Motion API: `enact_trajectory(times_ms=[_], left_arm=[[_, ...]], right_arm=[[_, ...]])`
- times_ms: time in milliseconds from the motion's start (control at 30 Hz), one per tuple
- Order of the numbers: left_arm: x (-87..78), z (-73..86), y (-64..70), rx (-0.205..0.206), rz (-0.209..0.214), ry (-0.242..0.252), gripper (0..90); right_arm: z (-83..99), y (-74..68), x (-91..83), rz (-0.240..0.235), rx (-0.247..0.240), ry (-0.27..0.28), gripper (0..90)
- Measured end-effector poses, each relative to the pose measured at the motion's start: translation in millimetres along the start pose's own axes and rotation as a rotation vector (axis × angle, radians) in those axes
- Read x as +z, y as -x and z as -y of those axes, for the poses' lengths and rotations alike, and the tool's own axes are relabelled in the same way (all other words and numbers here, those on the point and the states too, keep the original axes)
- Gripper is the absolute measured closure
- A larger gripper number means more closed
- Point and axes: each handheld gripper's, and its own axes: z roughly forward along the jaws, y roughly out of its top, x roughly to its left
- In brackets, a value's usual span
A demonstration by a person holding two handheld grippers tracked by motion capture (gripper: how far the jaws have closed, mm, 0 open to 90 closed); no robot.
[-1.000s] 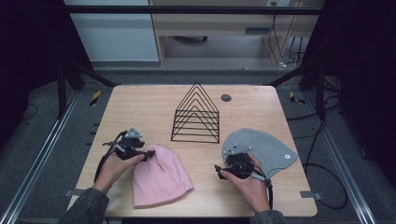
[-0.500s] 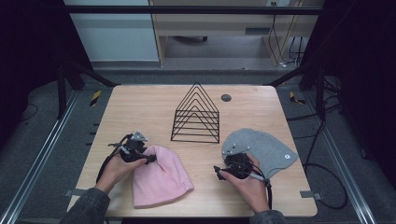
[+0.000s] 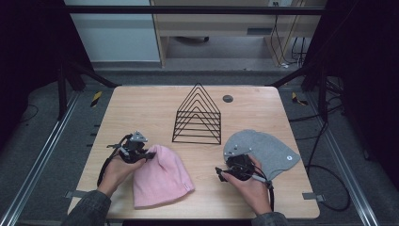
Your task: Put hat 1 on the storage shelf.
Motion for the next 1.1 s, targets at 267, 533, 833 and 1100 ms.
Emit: enact_trajectory(times_ms=[267, 533, 833, 1100], left_arm=[[-23.2, -9.5, 10.6, 0.056, -0.042, 0.085, 79.4], [-42.2, -20.7, 25.8, 0.115, -0.060, 0.170, 79.6], [-55.5, -32.2, 35.8, 0.149, -0.047, 0.229, 79.7], [-72.9, -56.7, 49.9, 0.218, -0.063, 0.284, 80.1]], right_arm=[[-0.4, 1.7, -2.2, 0.007, 0.003, 0.015, 24.3], [-3.1, 0.2, -10.2, 0.007, 0.008, 0.077, 24.2], [-9.5, -6.1, -17.5, -0.001, 0.002, 0.140, 24.9], [-24.9, -22.1, -27.7, -0.041, -0.033, 0.212, 28.4]])
